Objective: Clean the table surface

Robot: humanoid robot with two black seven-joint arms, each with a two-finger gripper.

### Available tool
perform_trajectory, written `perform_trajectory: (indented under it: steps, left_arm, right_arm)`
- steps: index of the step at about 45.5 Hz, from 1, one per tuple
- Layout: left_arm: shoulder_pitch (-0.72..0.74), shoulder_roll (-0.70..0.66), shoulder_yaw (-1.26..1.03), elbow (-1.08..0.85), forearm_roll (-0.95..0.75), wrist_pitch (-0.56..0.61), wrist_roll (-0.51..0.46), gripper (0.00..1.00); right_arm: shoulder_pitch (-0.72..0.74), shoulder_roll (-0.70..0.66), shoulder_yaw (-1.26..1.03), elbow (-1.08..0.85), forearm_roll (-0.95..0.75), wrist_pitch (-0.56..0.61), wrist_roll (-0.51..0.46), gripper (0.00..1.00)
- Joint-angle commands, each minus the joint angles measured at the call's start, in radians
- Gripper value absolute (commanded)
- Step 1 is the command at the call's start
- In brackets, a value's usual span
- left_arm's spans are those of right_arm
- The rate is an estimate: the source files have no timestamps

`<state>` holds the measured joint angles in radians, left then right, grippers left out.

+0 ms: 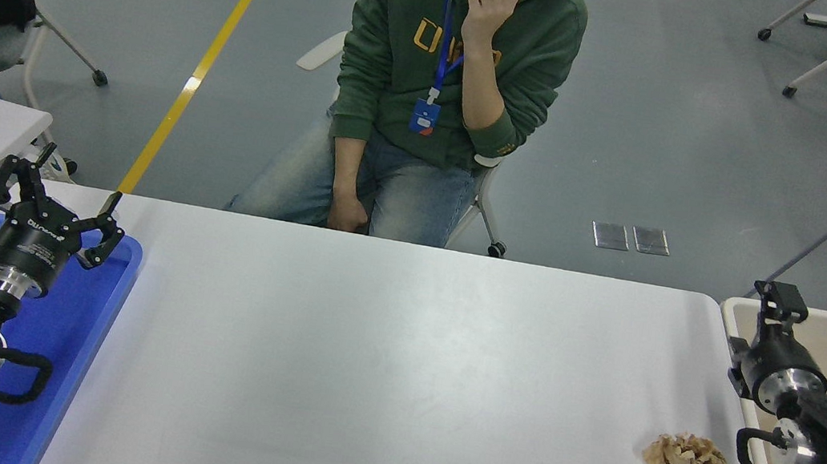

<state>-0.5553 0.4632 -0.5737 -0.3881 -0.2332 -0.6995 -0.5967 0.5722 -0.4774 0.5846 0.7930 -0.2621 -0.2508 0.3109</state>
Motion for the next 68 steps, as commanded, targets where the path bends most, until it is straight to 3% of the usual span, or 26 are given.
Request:
perform_trajectory:
  steps: [1,10,28,43,68]
  left_arm:
    - [0.000,0.000,0.000,0.000,0.000,0.000,0.000,1.00]
    - [0.000,0.000,0.000,0.000,0.000,0.000,0.000,1.00]
    - [0.000,0.000,0.000,0.000,0.000,0.000,0.000,1.00]
    - [0.000,0.000,0.000,0.000,0.000,0.000,0.000,1.00]
    - [0.000,0.000,0.000,0.000,0.000,0.000,0.000,1.00]
  right_arm:
    - [-0.051,0.063,0.086,0.155,-0.066,0.002,0.028,1.00]
    - [-0.092,0.192,0.100,0.149,-0.270,0.002,0.145,1.00]
    - [-0.130,0.393,0.268,0.115,-0.278,0.002,0.168,1.00]
    - [-0.133,0.444,0.291,0.109,-0.263,-0.001,0.171,1.00]
    - [-0.135,0.416,0.210,0.109,-0.275,0.001,0.171,1.00]
